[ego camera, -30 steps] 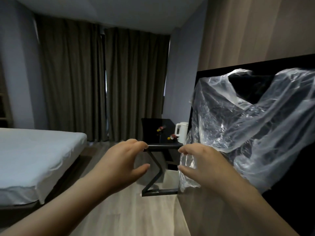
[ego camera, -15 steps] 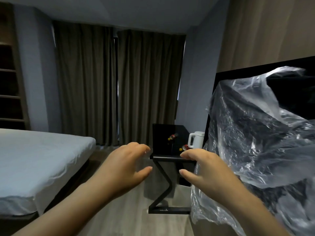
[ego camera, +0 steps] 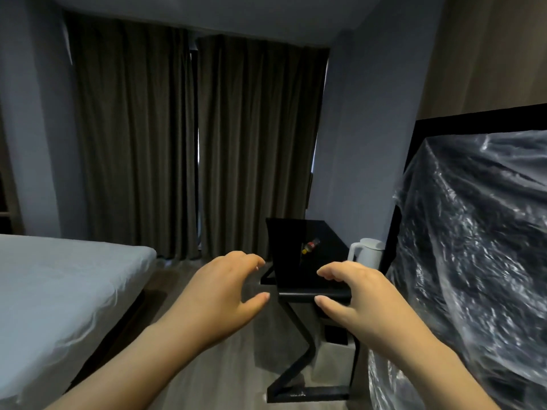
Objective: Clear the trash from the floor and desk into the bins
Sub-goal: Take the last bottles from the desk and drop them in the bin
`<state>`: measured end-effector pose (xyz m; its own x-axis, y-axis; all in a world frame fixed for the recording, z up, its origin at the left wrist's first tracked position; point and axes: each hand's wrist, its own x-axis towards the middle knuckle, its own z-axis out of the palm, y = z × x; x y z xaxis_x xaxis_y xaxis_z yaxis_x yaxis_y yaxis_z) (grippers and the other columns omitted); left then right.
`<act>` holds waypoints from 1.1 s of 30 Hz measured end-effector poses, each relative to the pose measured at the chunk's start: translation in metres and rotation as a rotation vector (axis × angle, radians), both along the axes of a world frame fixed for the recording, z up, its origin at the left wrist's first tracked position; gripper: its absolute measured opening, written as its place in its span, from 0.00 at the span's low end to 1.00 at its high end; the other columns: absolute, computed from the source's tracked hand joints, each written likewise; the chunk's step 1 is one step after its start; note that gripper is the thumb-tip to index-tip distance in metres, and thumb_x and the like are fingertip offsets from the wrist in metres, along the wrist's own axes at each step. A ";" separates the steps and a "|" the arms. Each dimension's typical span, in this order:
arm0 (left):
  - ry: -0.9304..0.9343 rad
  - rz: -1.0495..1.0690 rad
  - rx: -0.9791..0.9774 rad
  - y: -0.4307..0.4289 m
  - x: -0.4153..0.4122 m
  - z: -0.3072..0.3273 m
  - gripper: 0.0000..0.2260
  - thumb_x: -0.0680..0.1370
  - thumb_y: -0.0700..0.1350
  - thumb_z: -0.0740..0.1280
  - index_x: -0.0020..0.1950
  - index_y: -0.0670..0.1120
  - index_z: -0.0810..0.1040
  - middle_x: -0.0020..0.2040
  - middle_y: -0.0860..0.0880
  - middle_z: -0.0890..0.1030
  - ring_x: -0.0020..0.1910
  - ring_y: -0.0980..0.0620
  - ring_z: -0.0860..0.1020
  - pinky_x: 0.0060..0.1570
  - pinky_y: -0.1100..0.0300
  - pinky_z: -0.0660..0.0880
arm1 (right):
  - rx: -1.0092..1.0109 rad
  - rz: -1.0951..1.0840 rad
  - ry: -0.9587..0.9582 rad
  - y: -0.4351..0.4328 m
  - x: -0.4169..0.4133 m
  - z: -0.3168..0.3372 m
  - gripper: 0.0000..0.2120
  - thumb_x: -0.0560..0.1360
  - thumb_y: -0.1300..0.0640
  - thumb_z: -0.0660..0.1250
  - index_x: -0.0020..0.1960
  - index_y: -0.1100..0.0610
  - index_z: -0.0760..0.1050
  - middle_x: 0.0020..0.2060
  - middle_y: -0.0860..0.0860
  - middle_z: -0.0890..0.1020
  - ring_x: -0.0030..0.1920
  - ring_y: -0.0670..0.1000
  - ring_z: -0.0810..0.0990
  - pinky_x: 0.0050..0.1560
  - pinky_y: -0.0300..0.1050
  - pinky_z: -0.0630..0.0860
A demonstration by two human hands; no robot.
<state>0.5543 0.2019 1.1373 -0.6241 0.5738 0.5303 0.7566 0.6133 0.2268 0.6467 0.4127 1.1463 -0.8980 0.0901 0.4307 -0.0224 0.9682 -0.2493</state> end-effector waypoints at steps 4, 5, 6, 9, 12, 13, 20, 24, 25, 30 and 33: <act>-0.030 -0.016 -0.004 0.000 -0.064 -0.009 0.23 0.75 0.59 0.64 0.69 0.57 0.67 0.62 0.61 0.73 0.62 0.63 0.71 0.62 0.66 0.69 | -0.006 -0.024 -0.037 -0.001 -0.059 -0.008 0.20 0.74 0.43 0.65 0.65 0.43 0.71 0.58 0.36 0.74 0.60 0.38 0.72 0.61 0.34 0.70; -0.045 -0.021 -0.007 0.001 -0.079 -0.011 0.23 0.75 0.59 0.64 0.68 0.57 0.67 0.62 0.61 0.72 0.62 0.63 0.71 0.62 0.65 0.69 | -0.006 -0.031 -0.047 0.001 -0.073 -0.011 0.20 0.74 0.43 0.65 0.64 0.43 0.70 0.58 0.36 0.74 0.61 0.38 0.72 0.61 0.35 0.70; -0.056 -0.025 -0.014 0.004 -0.094 -0.013 0.23 0.75 0.59 0.64 0.68 0.57 0.67 0.62 0.61 0.72 0.62 0.63 0.71 0.62 0.65 0.69 | -0.005 -0.038 -0.053 0.004 -0.086 -0.013 0.20 0.74 0.43 0.65 0.64 0.42 0.70 0.58 0.36 0.74 0.61 0.38 0.72 0.61 0.35 0.70; -0.077 -0.031 -0.026 0.014 -0.140 -0.020 0.23 0.75 0.59 0.64 0.69 0.57 0.67 0.63 0.61 0.72 0.62 0.62 0.71 0.62 0.65 0.69 | -0.016 -0.055 -0.067 0.017 -0.130 -0.021 0.20 0.74 0.42 0.65 0.65 0.42 0.70 0.59 0.35 0.74 0.61 0.37 0.71 0.62 0.34 0.68; -0.081 -0.025 -0.035 0.030 -0.187 -0.025 0.23 0.75 0.59 0.64 0.68 0.57 0.67 0.62 0.61 0.73 0.62 0.62 0.71 0.61 0.65 0.70 | -0.033 -0.065 -0.074 0.035 -0.176 -0.029 0.20 0.74 0.42 0.65 0.65 0.41 0.70 0.58 0.35 0.74 0.61 0.37 0.71 0.60 0.33 0.69; -0.080 -0.024 -0.040 0.037 -0.203 -0.027 0.22 0.75 0.59 0.64 0.68 0.57 0.68 0.62 0.61 0.73 0.62 0.62 0.71 0.61 0.64 0.70 | -0.038 -0.066 -0.075 0.042 -0.193 -0.032 0.20 0.73 0.42 0.65 0.64 0.41 0.70 0.58 0.35 0.75 0.60 0.37 0.71 0.60 0.34 0.70; -0.094 -0.016 -0.081 0.091 -0.312 -0.033 0.23 0.75 0.59 0.64 0.69 0.57 0.67 0.63 0.60 0.72 0.62 0.62 0.71 0.61 0.65 0.69 | -0.082 -0.084 -0.090 0.104 -0.300 -0.045 0.20 0.74 0.43 0.65 0.64 0.41 0.70 0.58 0.35 0.74 0.60 0.36 0.71 0.58 0.33 0.70; -0.127 -0.006 -0.083 0.119 -0.371 -0.042 0.23 0.75 0.59 0.64 0.69 0.57 0.68 0.62 0.60 0.73 0.62 0.62 0.72 0.61 0.65 0.70 | -0.083 -0.082 -0.111 0.134 -0.358 -0.052 0.20 0.74 0.43 0.65 0.65 0.41 0.70 0.59 0.36 0.74 0.60 0.36 0.71 0.57 0.32 0.69; -0.135 -0.007 -0.087 0.125 -0.385 -0.045 0.23 0.75 0.58 0.64 0.68 0.56 0.68 0.62 0.59 0.73 0.61 0.61 0.72 0.61 0.65 0.70 | -0.084 -0.083 -0.120 0.139 -0.372 -0.055 0.20 0.74 0.43 0.65 0.65 0.41 0.70 0.59 0.36 0.74 0.60 0.36 0.71 0.56 0.32 0.70; -0.171 -0.041 -0.109 0.145 -0.451 -0.059 0.22 0.75 0.58 0.64 0.68 0.56 0.68 0.62 0.59 0.73 0.61 0.60 0.72 0.60 0.65 0.70 | -0.112 -0.102 -0.164 0.155 -0.434 -0.071 0.20 0.74 0.43 0.65 0.65 0.43 0.70 0.59 0.36 0.74 0.59 0.37 0.72 0.56 0.32 0.69; -0.166 -0.084 -0.116 0.154 -0.498 -0.066 0.22 0.75 0.57 0.65 0.67 0.54 0.70 0.60 0.56 0.75 0.60 0.58 0.74 0.59 0.63 0.71 | -0.129 -0.130 -0.176 0.159 -0.470 -0.083 0.21 0.73 0.43 0.66 0.65 0.43 0.70 0.59 0.36 0.74 0.59 0.37 0.72 0.55 0.31 0.68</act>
<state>0.0567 0.3557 1.0717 -0.6449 0.6787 0.3514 0.7642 0.5791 0.2838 0.1763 0.5719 1.0636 -0.9355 0.2536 0.2462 0.1548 0.9202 -0.3597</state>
